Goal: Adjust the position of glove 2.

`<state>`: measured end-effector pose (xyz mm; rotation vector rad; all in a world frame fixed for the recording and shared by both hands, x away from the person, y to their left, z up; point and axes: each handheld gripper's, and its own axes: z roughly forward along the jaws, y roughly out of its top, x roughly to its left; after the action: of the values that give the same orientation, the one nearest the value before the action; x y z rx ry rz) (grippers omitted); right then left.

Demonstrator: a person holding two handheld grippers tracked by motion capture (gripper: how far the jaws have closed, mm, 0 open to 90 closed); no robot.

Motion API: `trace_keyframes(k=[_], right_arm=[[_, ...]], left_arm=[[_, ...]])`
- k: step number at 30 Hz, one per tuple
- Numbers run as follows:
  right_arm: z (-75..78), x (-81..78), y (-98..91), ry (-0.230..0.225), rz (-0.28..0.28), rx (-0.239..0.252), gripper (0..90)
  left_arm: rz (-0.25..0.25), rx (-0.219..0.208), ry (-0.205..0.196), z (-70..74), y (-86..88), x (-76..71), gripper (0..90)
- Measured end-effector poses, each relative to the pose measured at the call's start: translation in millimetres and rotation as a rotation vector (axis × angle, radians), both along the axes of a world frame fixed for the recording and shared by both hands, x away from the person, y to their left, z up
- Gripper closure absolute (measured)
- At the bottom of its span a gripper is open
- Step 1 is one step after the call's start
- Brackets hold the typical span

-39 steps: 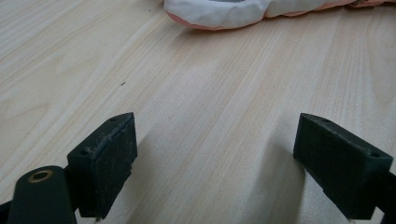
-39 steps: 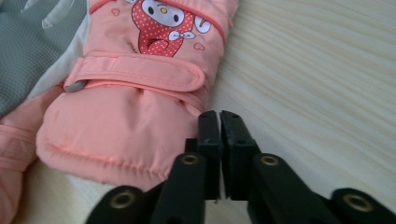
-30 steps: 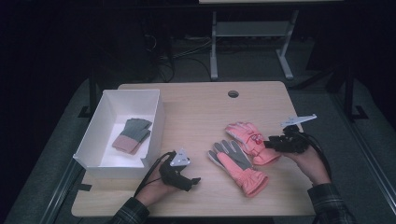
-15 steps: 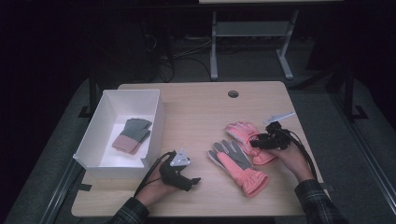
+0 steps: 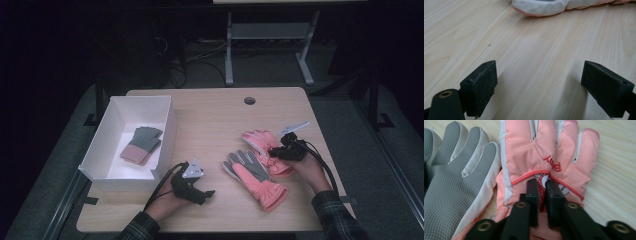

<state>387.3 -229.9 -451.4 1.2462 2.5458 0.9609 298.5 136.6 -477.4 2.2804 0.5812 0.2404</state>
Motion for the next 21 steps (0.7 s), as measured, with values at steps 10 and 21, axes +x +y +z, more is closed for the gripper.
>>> trace_keyframes(k=[10, 21], right_arm=[[6.9, -1.1, -15.0, 0.012, -0.004, 0.095, 88.6], [24.8, -8.6, -34.3, -0.006, -0.036, 0.162, 88.6]], left_arm=[[-0.001, 0.001, 0.001, 0.1, 0.0, 0.2, 12.7], [0.0, -0.004, 0.001, 0.0, -0.6, 0.7, 12.7]])
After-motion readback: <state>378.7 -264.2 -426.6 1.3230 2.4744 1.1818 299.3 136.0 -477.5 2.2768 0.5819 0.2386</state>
